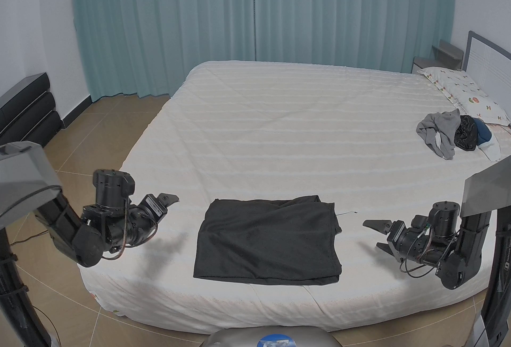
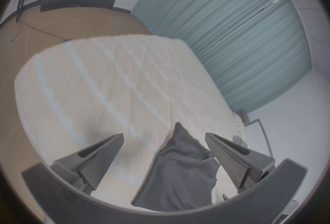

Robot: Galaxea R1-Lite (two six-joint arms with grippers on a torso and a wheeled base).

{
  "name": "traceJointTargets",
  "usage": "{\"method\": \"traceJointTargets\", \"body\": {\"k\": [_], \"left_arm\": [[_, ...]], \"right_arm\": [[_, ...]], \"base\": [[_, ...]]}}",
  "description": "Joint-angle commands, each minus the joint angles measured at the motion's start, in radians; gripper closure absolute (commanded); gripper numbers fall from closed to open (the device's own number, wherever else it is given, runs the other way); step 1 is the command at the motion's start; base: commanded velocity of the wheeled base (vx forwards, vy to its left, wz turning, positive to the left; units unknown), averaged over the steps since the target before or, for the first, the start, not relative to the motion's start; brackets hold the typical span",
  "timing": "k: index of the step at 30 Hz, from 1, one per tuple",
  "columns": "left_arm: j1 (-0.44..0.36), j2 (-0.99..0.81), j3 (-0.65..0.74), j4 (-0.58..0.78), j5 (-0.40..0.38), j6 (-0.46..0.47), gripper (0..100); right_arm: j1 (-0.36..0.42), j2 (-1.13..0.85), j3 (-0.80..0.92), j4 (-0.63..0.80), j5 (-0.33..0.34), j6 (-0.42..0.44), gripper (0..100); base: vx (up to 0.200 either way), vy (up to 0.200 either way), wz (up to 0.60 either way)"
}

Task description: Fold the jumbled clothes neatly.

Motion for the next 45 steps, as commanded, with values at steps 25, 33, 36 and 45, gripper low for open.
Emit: {"method": "traceJointTargets", "body": {"k": [25, 33, 36, 45], "left_arm": [[0.053, -1.271, 0.301, 0.414, 0.248, 0.599, 0], [0.056, -1.509, 0.293, 0.669, 0.300, 0.704, 0], [0.056, -1.572, 0.285, 0.687, 0.321, 0.773, 0], [0.081, -1.763, 0.316, 0.790, 0.349, 0.899, 0]], "right_arm": [[-0.038, -1.641, 0.272, 0.713, -0.045, -0.520, 0], [0.057, -2.048, 0.162, 1.316, -0.047, -0.642, 0], [0.065, -2.114, 0.102, 1.466, -0.047, -0.673, 0], [0.082, -2.200, 0.106, 1.505, -0.050, -0.783, 0]], "base": [[0.000, 0.000, 0.00], [0.000, 0.000, 0.00], [0.000, 0.000, 0.00], [0.000, 0.000, 0.00]]}}
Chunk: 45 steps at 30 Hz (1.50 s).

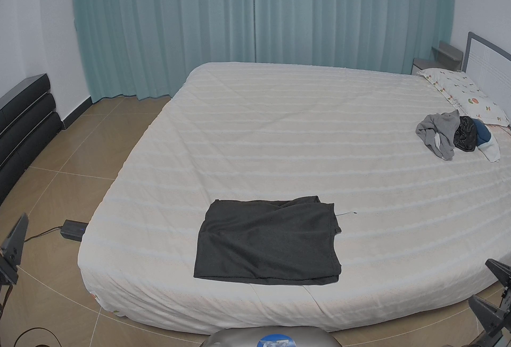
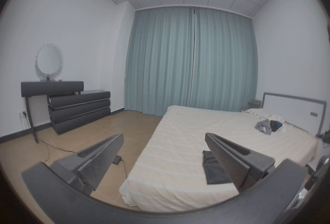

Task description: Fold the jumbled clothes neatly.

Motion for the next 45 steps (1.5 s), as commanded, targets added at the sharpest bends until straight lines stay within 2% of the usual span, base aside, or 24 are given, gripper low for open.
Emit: {"method": "traceJointTargets", "body": {"k": [1, 4, 9, 11, 13, 14, 15, 18, 22, 25, 32, 37, 41, 45], "left_arm": [[0.026, -0.259, 0.023, 0.128, 0.032, 0.088, 0], [0.066, -0.340, 0.027, 0.205, 0.025, 0.116, 0], [0.072, -0.418, 0.032, 0.254, 0.030, 0.149, 0], [0.072, -0.418, 0.046, 0.246, 0.030, 0.149, 0], [0.074, -0.418, 0.053, 0.246, 0.030, 0.146, 0], [0.074, -0.418, 0.070, 0.243, 0.030, 0.148, 0], [0.074, -0.418, 0.078, 0.240, 0.030, 0.151, 0], [0.074, -0.418, 0.093, 0.237, 0.032, 0.157, 0], [0.082, -0.418, 0.070, 0.205, 0.044, 0.180, 0], [0.128, -0.426, 0.072, 0.200, 0.042, 0.188, 0], [0.158, -0.501, 0.127, 0.252, 0.036, 0.203, 0], [0.161, -0.512, 0.246, 0.183, -0.011, 0.223, 0], [0.161, -0.512, 0.309, 0.098, -0.079, 0.218, 0], [0.161, -0.512, 0.309, 0.098, -0.093, 0.214, 0]], "right_arm": [[0.037, -0.186, -0.043, 0.041, 0.001, -0.085, 0], [0.025, -0.186, -0.017, 0.035, -0.023, -0.165, 0], [0.014, -0.186, 0.035, 0.041, -0.157, -0.243, 0], [0.012, -0.186, 0.048, 0.047, -0.217, -0.245, 0], [0.011, -0.186, 0.051, 0.050, -0.249, -0.245, 0], [0.005, -0.186, 0.054, 0.069, -0.313, -0.246, 0], [0.000, -0.186, 0.049, 0.086, -0.344, -0.246, 0], [-0.008, -0.186, 0.025, 0.139, -0.408, -0.246, 0], [-0.017, -0.186, 0.003, 0.182, -0.456, -0.245, 0], [-0.068, -0.188, 0.012, 0.193, -0.531, -0.246, 0], [-0.135, -0.228, 0.028, 0.239, -0.536, -0.246, 0], [-0.157, -0.286, 0.060, 0.207, -0.396, -0.291, 0], [-0.158, -0.286, 0.129, 0.033, -0.358, -0.311, 0], [-0.158, -0.286, 0.131, 0.026, -0.304, -0.346, 0]], "base": [[0.000, 0.000, 0.00], [0.000, 0.000, 0.00], [0.000, 0.000, 0.00], [0.000, 0.000, 0.00], [0.000, 0.000, 0.00], [0.000, 0.000, 0.00], [0.000, 0.000, 0.00], [0.000, 0.000, 0.00], [0.000, 0.000, 0.00], [0.000, 0.000, 0.00], [0.000, 0.000, 0.00], [0.000, 0.000, 0.00], [0.000, 0.000, 0.00], [0.000, 0.000, 0.00]]}}
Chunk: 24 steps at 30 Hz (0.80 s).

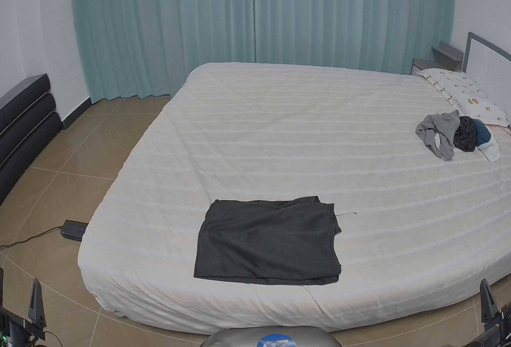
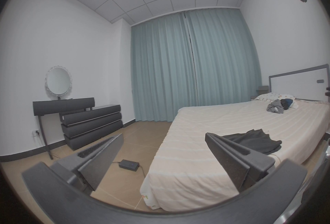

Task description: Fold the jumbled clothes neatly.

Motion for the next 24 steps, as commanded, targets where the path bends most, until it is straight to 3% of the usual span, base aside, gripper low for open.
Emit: {"method": "traceJointTargets", "body": {"k": [1, 4, 12, 20, 24], "left_arm": [[0.001, -0.011, 0.039, -0.025, -0.042, -0.005, 0], [0.001, -0.013, 0.039, -0.025, -0.114, -0.011, 0], [0.001, -0.011, 0.039, -0.022, -0.186, -0.017, 0], [0.001, -0.011, 0.039, -0.020, -0.170, -0.103, 0], [0.001, -0.014, 0.039, -0.008, -0.086, -0.120, 0]], "right_arm": [[-0.004, -0.020, 0.037, -0.018, 0.045, -0.030, 0], [-0.004, -0.020, 0.037, -0.012, 0.064, -0.019, 0], [-0.005, -0.018, 0.035, 0.060, 0.025, 0.086, 0], [-0.005, -0.020, 0.039, 0.046, 0.007, 0.096, 0], [-0.004, -0.020, 0.039, 0.046, 0.022, 0.094, 0]], "base": [[0.000, 0.000, 0.00], [0.000, 0.000, 0.00], [0.000, 0.000, 0.00], [0.000, 0.000, 0.00], [0.000, 0.000, 0.00]]}}
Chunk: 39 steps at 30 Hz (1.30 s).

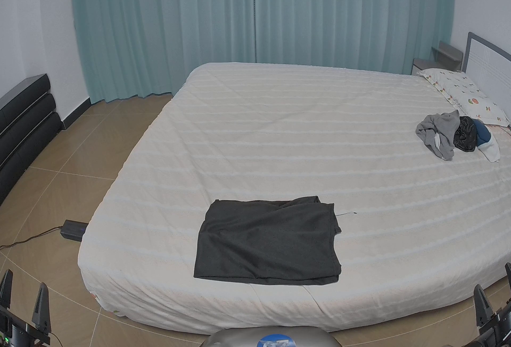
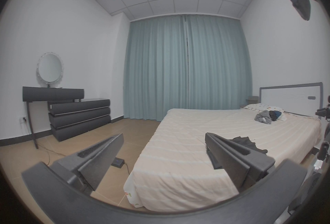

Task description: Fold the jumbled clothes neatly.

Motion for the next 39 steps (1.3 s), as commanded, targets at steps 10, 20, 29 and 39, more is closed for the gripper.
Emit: {"method": "traceJointTargets", "body": {"k": [10, 20, 29, 39], "left_arm": [[-0.001, -0.011, 0.017, 0.060, -0.050, 0.022, 0], [-0.001, -0.011, 0.017, 0.063, -0.051, 0.022, 0], [0.000, -0.011, 0.017, 0.062, -0.045, 0.012, 0], [0.000, -0.011, 0.017, 0.062, -0.047, 0.013, 0]], "right_arm": [[0.002, -0.013, 0.017, -0.002, 0.007, 0.005, 0], [0.002, -0.013, 0.017, -0.002, 0.007, 0.003, 0], [0.003, -0.013, 0.017, -0.002, 0.006, 0.011, 0], [0.003, -0.013, 0.017, -0.002, 0.007, 0.012, 0]], "base": [[0.000, 0.000, 0.00], [0.000, 0.000, 0.00], [0.000, 0.000, 0.00], [0.000, 0.000, 0.00]]}}
